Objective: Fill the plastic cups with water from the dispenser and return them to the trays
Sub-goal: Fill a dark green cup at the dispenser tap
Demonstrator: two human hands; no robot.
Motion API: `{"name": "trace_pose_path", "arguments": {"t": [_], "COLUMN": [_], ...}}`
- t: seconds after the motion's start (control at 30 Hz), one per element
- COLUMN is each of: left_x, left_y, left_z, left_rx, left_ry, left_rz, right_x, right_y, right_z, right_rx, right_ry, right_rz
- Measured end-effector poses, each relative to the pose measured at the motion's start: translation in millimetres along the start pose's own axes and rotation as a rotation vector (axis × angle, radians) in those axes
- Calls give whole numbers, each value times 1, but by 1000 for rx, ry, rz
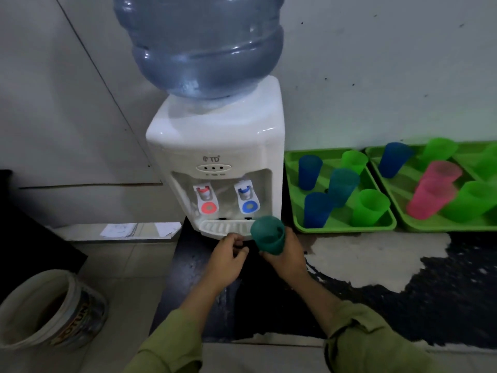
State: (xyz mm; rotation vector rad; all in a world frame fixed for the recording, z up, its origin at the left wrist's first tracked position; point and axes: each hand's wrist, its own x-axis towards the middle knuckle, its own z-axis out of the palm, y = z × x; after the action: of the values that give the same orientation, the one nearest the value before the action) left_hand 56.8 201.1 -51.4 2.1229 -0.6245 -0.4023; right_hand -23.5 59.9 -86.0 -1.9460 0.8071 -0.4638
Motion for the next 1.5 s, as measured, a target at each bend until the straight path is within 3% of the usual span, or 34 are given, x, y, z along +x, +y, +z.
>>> {"name": "trace_pose_path", "arguments": {"t": [0.37,0.8,1.13,1.5], "left_x": [0,47,112,185], "left_y": [41,186,323,428], "left_z": [59,163,309,453], "left_rx": [11,-41,-73,88], "left_ry": [-122,-92,-58,-193], "left_rz": [162,432,388,413], "right_x": [-27,42,145,250], "right_y": [5,27,85,174], "right_z": [-106,-281,-455,-609], "right_rx": [57,-9,-107,-172], "right_ry": [164,391,345,393], "right_rz": [-32,-190,-237,-187]}}
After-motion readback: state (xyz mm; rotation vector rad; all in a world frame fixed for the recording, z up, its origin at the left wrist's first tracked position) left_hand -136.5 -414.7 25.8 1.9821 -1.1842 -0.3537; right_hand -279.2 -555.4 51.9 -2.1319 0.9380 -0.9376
